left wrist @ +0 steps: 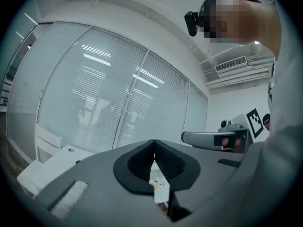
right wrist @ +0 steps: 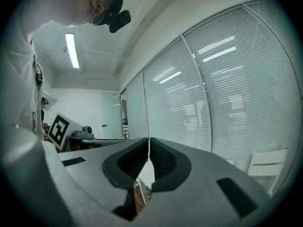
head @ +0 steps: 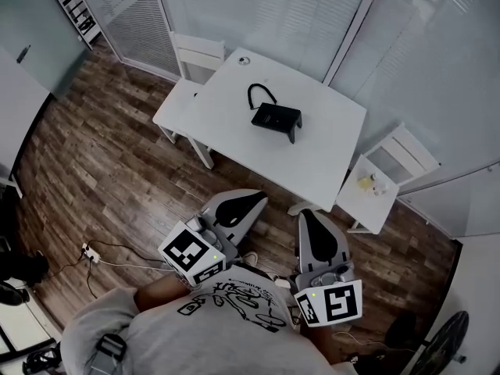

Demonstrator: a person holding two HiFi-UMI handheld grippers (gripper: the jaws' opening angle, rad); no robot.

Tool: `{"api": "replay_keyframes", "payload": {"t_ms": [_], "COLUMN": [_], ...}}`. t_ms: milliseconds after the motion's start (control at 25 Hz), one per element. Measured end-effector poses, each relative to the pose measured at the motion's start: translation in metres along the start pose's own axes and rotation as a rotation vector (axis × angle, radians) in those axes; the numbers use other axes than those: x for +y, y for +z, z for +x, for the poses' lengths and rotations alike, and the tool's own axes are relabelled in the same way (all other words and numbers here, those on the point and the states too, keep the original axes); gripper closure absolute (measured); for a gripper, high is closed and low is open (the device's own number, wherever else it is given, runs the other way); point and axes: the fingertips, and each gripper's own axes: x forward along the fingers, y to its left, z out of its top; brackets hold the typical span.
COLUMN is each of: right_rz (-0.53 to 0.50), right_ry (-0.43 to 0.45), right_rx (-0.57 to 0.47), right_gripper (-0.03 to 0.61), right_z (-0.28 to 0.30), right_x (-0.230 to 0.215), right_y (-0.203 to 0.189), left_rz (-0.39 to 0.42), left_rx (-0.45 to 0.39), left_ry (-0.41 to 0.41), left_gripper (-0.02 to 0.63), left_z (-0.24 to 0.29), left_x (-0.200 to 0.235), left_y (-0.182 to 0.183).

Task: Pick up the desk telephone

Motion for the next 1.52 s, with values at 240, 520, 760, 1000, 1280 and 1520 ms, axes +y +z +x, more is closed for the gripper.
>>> {"api": "replay_keyframes", "payload": {"t_ms": [240, 520, 760, 1000, 1280, 1520], "right_rz": [-0.015, -0.035, -0.02, -0.01, -0.014, -0.02], "right_ry": [0.02, 0.021, -0.015, -0.033, -0.016, -0.016], "right_rx": [0.0, 0.0, 0.025, 0.039, 0.035, 0.026], "right_gripper": [0.569, 0.569, 0.569, 0.569, 0.569, 0.569], "right_z": [0.075, 0.147, 0.177, 0.192, 0.211, 0.228], "right_x": [0.006, 0.023, 0.026, 0.021, 0.012, -0.019], "right_y": [0.011, 0.024, 0.019, 0.013, 0.014, 0.022], "left_rz": [0.0, 0.002, -0.011, -0.027, -0.028, -0.018], "left_rx": [-0.015, -0.021, -0.001, 0.014, 0.015, 0.013], "left_ry": [0.019, 0.011, -0.021, -0.048, -0.045, -0.041], "left_gripper": [0.609, 0.609, 0.609, 0.609, 0.609, 0.609], "left_z": [0.004, 0.002, 0.006, 0.014, 0.026, 0.058], "left_x": [0.071, 0.147, 0.18, 0.191, 0.203, 0.217], "left_y": [0.024, 0.047, 0.05, 0.046, 0.049, 0.057]}}
